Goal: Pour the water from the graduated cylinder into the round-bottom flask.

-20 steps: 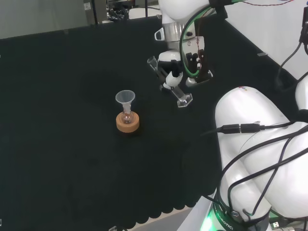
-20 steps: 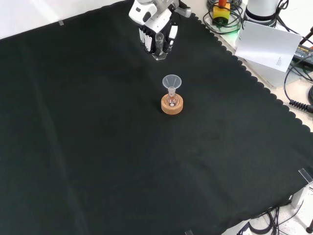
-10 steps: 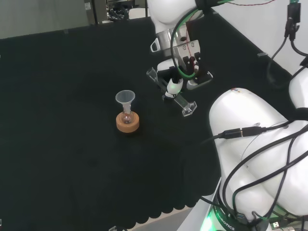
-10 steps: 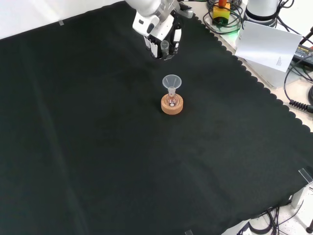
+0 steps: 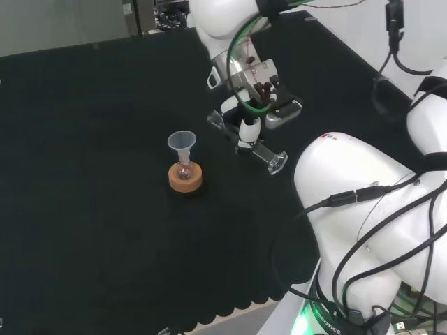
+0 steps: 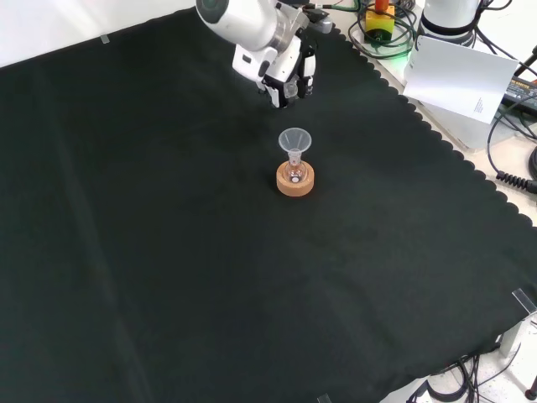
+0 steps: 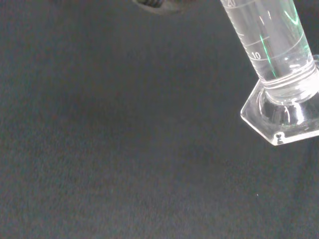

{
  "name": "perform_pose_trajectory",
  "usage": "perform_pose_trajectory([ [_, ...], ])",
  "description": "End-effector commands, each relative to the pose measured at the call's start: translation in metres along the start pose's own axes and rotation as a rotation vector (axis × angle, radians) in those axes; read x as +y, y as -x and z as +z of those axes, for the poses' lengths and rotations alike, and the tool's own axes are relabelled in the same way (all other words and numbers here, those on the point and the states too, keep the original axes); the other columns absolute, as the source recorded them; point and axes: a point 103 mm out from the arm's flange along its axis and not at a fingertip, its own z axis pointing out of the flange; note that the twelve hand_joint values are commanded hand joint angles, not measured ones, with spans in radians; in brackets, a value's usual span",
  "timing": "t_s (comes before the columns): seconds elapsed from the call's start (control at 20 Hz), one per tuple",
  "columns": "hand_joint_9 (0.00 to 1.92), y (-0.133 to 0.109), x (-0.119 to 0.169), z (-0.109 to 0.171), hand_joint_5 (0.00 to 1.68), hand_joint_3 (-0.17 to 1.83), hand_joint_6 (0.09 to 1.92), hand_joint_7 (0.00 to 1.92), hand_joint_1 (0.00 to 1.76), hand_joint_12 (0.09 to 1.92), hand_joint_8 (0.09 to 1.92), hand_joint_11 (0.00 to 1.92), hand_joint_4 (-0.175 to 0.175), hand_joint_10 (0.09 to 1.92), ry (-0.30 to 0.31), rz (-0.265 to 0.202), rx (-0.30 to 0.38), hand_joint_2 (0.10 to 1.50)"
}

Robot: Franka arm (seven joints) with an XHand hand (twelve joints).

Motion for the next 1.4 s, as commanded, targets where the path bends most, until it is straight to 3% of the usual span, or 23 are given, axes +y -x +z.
perform_pose_trajectory([
  [0.05,1.51,-0.008,0.001,-0.010,0.94,0.01,1.08,1.42,1.15,0.85,0.31,1.07,-0.175,0.09,-0.117,0.008,-0.064,1.14],
  [0.75,1.52,-0.025,0.006,-0.030,0.94,0.01,1.08,1.44,1.15,0.85,0.29,1.07,-0.175,0.09,-0.266,0.063,-0.169,1.14],
  [1.4,1.53,-0.031,0.012,-0.032,0.94,0.01,1.08,1.46,1.15,0.84,0.28,1.08,-0.175,0.09,-0.370,0.099,-0.201,1.14],
])
